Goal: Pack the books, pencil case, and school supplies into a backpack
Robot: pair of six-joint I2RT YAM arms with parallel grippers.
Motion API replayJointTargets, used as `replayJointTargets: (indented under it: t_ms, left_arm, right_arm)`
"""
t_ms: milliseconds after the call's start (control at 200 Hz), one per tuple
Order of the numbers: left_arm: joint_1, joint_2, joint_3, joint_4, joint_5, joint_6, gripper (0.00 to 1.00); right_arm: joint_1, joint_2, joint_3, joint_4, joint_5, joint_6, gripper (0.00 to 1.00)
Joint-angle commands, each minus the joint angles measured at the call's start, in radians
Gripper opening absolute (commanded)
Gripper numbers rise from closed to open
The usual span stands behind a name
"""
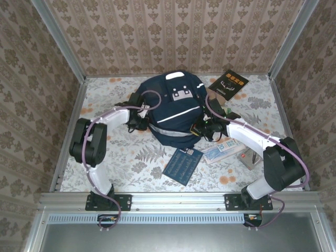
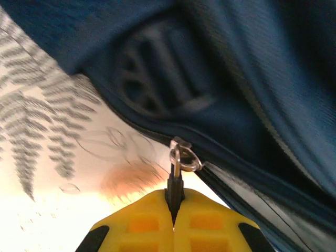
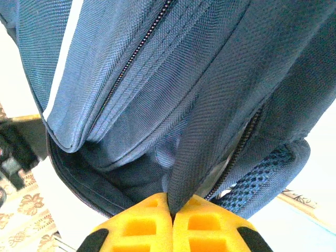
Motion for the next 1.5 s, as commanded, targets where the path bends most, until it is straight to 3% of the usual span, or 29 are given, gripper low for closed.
replayJointTargets:
  t_ms: [0, 500, 590, 725, 980, 1045, 1190, 1345, 1495]
  left_arm:
    - [0.035, 0.059, 0.090, 0.031, -0.049, 0.016, 0.00]
    - [0.089, 0.054, 0.089, 0.143, -0.046, 0.002, 0.00]
    - [0.110, 0.051, 0.080, 0.179, 0.008, -0.010, 0.00]
    - [0.132, -0.034, -0.008, 0.291, 0.103, -0.071, 0.42]
    - [0.183, -0.273, -0.163, 0.346, 0.218, -0.165, 0.65]
    - [0.182, -0.332, -0.196, 0.356, 0.265, -0.166, 0.66]
    - [0.151, -0.416, -0.245, 0.374, 0.284, -0.199, 0.67]
    - [0.097, -0.392, -0.223, 0.371, 0.230, -0.250, 0.66]
    - [0.032, -0.271, -0.098, 0.347, 0.176, -0.225, 0.63]
  right_arm:
    - [-0.013, -0.042, 0.019, -0.053, -0.016, -0.051, 0.00]
    - [-0.003, 0.044, 0.105, -0.028, -0.090, -0.075, 0.00]
    - [0.003, 0.049, 0.115, -0.024, -0.095, -0.077, 0.00]
    - [0.023, 0.082, 0.148, -0.016, -0.103, -0.081, 0.00]
    - [0.082, 0.187, 0.257, -0.011, -0.111, -0.077, 0.00]
    - [0.087, 0.202, 0.269, -0.013, -0.112, -0.077, 0.09]
    - [0.086, 0.190, 0.269, -0.040, -0.075, -0.106, 0.45]
    - [0.071, 0.137, 0.240, -0.086, -0.001, -0.155, 0.55]
    - [0.048, 0.085, 0.206, -0.138, 0.072, -0.197, 0.58]
